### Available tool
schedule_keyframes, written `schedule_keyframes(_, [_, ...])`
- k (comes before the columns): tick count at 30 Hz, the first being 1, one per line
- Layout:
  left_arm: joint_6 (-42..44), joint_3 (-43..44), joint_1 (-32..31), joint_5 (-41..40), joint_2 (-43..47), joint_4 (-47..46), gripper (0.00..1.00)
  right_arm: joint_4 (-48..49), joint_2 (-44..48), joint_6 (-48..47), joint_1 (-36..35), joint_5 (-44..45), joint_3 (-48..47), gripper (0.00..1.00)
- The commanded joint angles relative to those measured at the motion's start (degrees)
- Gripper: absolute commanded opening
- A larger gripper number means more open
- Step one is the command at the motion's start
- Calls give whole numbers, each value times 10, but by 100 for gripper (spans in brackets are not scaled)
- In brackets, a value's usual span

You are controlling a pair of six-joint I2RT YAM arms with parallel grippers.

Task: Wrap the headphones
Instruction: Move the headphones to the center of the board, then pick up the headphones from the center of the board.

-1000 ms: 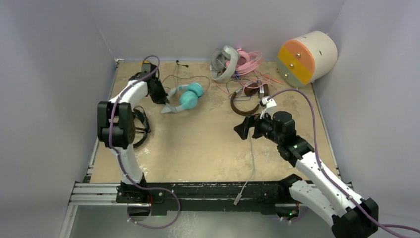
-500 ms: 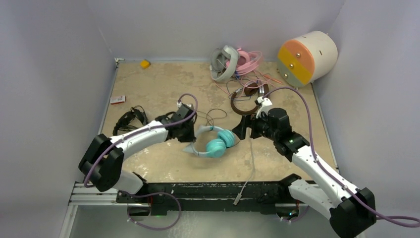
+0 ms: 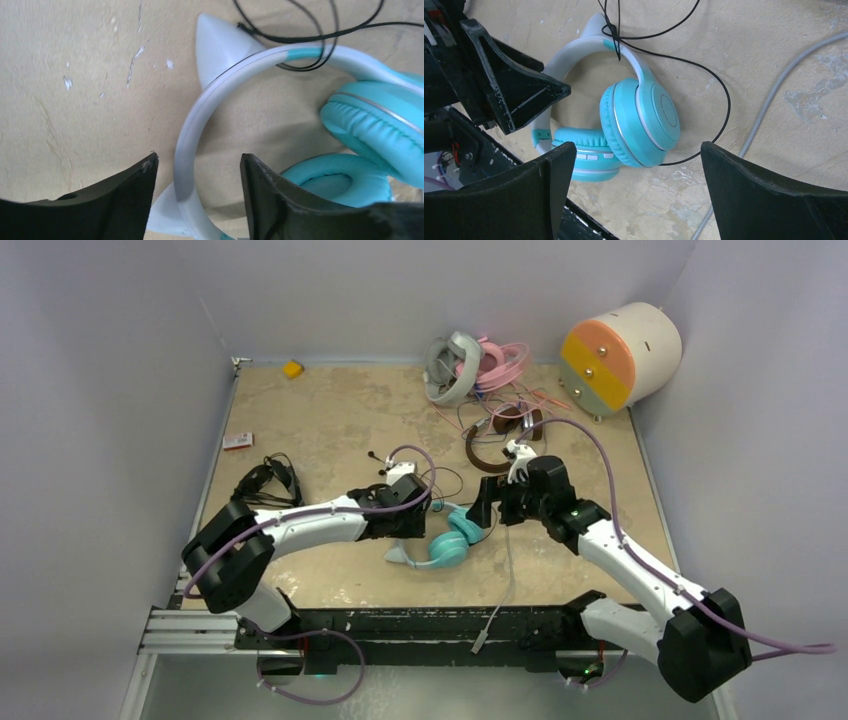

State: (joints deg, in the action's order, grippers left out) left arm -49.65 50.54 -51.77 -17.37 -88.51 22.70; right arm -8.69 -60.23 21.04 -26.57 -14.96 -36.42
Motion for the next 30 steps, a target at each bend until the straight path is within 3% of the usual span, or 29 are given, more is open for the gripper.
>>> schedule_keyframes(1, [125, 43, 1, 4, -16, -13, 62, -14, 19, -1, 2, -8, -18, 97])
schedule_keyframes(5, [217, 40, 3, 36, -23, -18, 77, -16, 33, -3, 2, -11, -18, 97])
schedule_keyframes(11, [267, 50, 25, 81, -51, -31, 74, -26, 43, -4, 3, -12, -25, 97])
schedule_keyframes(17, [279, 48, 72, 177, -94, -71, 65, -27, 49, -2, 3, -15, -23, 97])
schedule_keyframes(24, [273, 75, 75, 145, -162, -30, 37, -32, 56, -2, 2, -15, -27, 98])
schedule_keyframes(27, [252, 64, 75, 80, -136, -24, 19, -37, 58, -7, 3, -10, -30, 98])
schedule_keyframes(29, [244, 64, 73, 47, -97, -12, 1, -40, 59, -12, 2, -7, -35, 98])
schedule_keyframes(30, [241, 67, 69, 26, -79, -2, 0, -42, 60, -16, 3, -7, -39, 98])
